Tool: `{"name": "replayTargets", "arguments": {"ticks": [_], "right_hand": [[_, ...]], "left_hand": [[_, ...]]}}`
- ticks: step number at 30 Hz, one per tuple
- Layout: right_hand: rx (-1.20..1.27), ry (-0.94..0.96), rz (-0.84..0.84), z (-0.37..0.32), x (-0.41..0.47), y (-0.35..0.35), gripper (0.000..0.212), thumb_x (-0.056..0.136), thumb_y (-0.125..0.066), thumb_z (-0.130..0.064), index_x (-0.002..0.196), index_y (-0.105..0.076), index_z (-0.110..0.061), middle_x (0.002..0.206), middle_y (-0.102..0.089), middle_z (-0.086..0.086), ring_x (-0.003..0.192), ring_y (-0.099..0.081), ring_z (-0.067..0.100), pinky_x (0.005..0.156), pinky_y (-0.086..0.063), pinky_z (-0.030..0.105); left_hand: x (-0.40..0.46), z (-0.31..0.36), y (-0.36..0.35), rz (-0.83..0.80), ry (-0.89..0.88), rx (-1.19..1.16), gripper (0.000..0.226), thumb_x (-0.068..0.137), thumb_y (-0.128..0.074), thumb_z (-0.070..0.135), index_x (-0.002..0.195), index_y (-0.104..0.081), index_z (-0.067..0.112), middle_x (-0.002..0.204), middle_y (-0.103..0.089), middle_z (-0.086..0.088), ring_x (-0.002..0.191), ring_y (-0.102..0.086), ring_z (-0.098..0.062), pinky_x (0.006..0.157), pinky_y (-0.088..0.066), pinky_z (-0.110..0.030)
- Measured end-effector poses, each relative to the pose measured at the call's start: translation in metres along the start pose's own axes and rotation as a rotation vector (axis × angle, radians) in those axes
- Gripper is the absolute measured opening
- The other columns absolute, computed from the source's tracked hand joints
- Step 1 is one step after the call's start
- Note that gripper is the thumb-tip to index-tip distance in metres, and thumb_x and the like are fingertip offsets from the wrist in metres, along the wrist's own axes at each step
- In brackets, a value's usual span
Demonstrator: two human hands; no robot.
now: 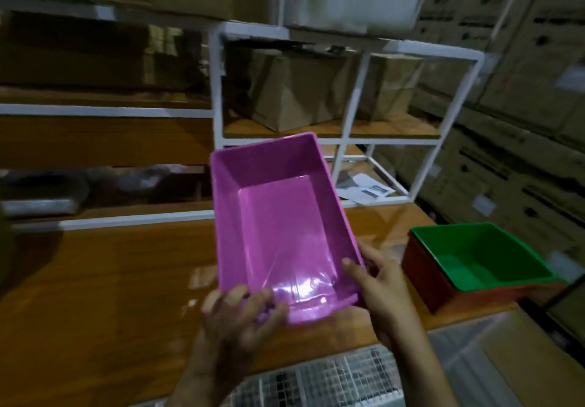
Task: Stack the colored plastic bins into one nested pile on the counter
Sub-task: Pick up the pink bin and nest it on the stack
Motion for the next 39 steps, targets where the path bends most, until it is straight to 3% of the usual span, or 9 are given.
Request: {"name": "replayTargets", "arguments": {"ticks": [3, 7, 12, 17, 22, 26, 30, 34, 39], "right_hand": [[0.182, 0.025, 0.195, 0.033, 0.001, 0.053, 0.039, 0.102, -0.063, 0.002, 0.138, -0.070, -0.010, 0.112, -0.083, -0.002, 0.099, -0.080, 0.022, 0.079, -0.066, 0.035], [0.337, 0.079, 0.449, 0.056, -0.008, 0.097, 0.035, 0.106, -0.061, -0.006, 0.134, -0.070, -0.026, 0.134, -0.076, -0.003, 0.124, -0.072, 0.024, 0.107, -0.057, 0.053], [0.430, 0.063, 0.553, 0.055, -0.012, 0.132, 0.038, 0.105, -0.065, -0.023, 0.125, -0.072, -0.055, 0.134, -0.075, -0.014, 0.129, -0.069, 0.022, 0.109, -0.056, 0.052], [0.278, 0.064, 0.469, 0.062, 0.006, 0.155, 0.050, 0.085, -0.072, -0.070, 0.130, -0.060, -0.052, 0.125, -0.079, -0.008, 0.120, -0.074, 0.019, 0.106, -0.056, 0.057], [0.171, 0.068, 0.509, 0.044, 0.069, 0.216, 0.028, 0.101, -0.070, -0.031, 0.128, -0.060, -0.036, 0.114, -0.075, -0.032, 0.107, -0.072, -0.006, 0.104, -0.055, 0.031], [0.122, 0.072, 0.671, 0.019, 0.114, 0.282, 0.008, 0.106, -0.063, -0.025, 0.112, -0.069, -0.026, 0.101, -0.082, -0.014, 0.098, -0.077, 0.008, 0.090, -0.060, 0.038], [-0.139, 0.263, 0.684, -0.048, 0.140, 0.349, 0.015, 0.108, -0.059, -0.020, 0.101, -0.062, -0.033, 0.077, -0.073, -0.024, 0.072, -0.071, -0.013, 0.063, -0.052, 0.007], [-0.772, 0.422, 0.515, -0.116, 0.175, 0.406, 0.025, 0.110, -0.055, -0.026, 0.133, -0.063, -0.020, 0.082, -0.073, -0.003, 0.061, -0.070, 0.012, 0.055, -0.056, 0.026], [-1.332, 0.526, 0.219, -0.143, 0.245, 0.441, 0.023, 0.101, -0.058, -0.034, 0.123, -0.058, -0.027, 0.086, -0.072, 0.009, 0.083, -0.070, 0.041, 0.070, -0.054, 0.046]], "left_hand": [[0.039, 0.036, -0.023, -0.193, 0.328, -0.103, 0.030, 0.074, -0.084, 0.024, 0.101, -0.080, 0.037, 0.135, -0.060, 0.000, 0.120, -0.049, -0.034, 0.097, -0.037, -0.052], [0.084, 0.081, -0.043, -0.359, 0.633, -0.524, 0.099, 0.043, -0.092, 0.079, 0.133, -0.057, 0.055, 0.163, -0.034, 0.002, 0.149, -0.031, -0.027, 0.117, -0.031, -0.051], [0.125, 0.093, -0.078, -0.124, 0.908, -0.905, 0.082, 0.082, -0.082, 0.063, 0.153, -0.043, 0.048, 0.156, -0.051, 0.007, 0.138, -0.058, -0.009, 0.114, -0.051, -0.044], [0.180, 0.079, -0.116, -0.008, 0.753, -0.894, 0.032, 0.104, -0.067, 0.024, 0.129, -0.067, 0.044, 0.116, -0.078, 0.018, 0.102, -0.070, 0.015, 0.089, -0.053, -0.004], [0.230, 0.074, -0.165, -0.158, 0.646, -0.877, 0.033, 0.102, -0.065, 0.045, 0.134, -0.069, 0.051, 0.129, -0.073, 0.026, 0.121, -0.072, -0.008, 0.105, -0.054, -0.017], [0.281, 0.122, -0.198, -0.187, 0.512, -0.983, 0.047, 0.097, -0.072, 0.031, 0.128, -0.065, 0.066, 0.121, -0.072, 0.038, 0.115, -0.069, 0.009, 0.100, -0.053, -0.010], [0.320, 0.153, -0.236, -0.316, 0.438, -1.156, 0.078, 0.085, -0.081, 0.039, 0.149, -0.044, 0.060, 0.144, -0.061, 0.035, 0.133, -0.060, 0.009, 0.111, -0.052, -0.023], [0.357, 0.172, -0.246, -0.135, 0.531, -1.324, 0.097, 0.088, -0.077, 0.061, 0.167, -0.029, 0.030, 0.166, -0.048, 0.010, 0.151, -0.050, -0.011, 0.118, -0.046, -0.045], [0.396, 0.227, -0.262, -0.305, 0.544, -1.394, 0.043, 0.101, -0.064, 0.032, 0.143, -0.064, 0.023, 0.135, -0.075, 0.012, 0.120, -0.072, -0.004, 0.100, -0.060, -0.028]]}}
Point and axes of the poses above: each hand's wrist, its own x-axis towards the middle knuckle, its own y-axis out of the back of the hand, z = x × y, the point moved 5 cm from there along x, towards the middle knuckle
